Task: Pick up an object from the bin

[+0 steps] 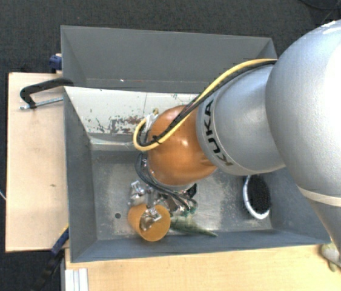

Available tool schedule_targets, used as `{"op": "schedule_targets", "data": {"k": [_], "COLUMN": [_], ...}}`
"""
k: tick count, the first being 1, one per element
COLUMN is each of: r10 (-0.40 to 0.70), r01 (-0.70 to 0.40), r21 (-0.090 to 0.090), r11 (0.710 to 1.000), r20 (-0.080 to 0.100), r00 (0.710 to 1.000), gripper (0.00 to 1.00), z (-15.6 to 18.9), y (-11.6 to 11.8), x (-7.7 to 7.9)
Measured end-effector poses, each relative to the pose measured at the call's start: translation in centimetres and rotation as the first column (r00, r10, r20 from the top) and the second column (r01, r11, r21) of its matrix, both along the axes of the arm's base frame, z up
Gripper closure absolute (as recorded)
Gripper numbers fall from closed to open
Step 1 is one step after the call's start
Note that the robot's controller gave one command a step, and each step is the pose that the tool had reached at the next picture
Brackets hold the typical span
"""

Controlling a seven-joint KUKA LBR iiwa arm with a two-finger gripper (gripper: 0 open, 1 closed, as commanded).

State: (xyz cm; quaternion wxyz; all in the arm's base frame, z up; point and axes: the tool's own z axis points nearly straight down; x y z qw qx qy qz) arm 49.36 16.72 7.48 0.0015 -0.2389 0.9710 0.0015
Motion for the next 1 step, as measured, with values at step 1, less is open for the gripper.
{"op": "schedule_targets", "data": {"k": [1], "r10": [0.000], "r01": [0.000], "r21": [0.002], "r11": [1.000], "r20": [0.011], "r00": [1.000], "gripper": [1.00], "z": [9.67], "y": [0.22], "x": [0.29]}}
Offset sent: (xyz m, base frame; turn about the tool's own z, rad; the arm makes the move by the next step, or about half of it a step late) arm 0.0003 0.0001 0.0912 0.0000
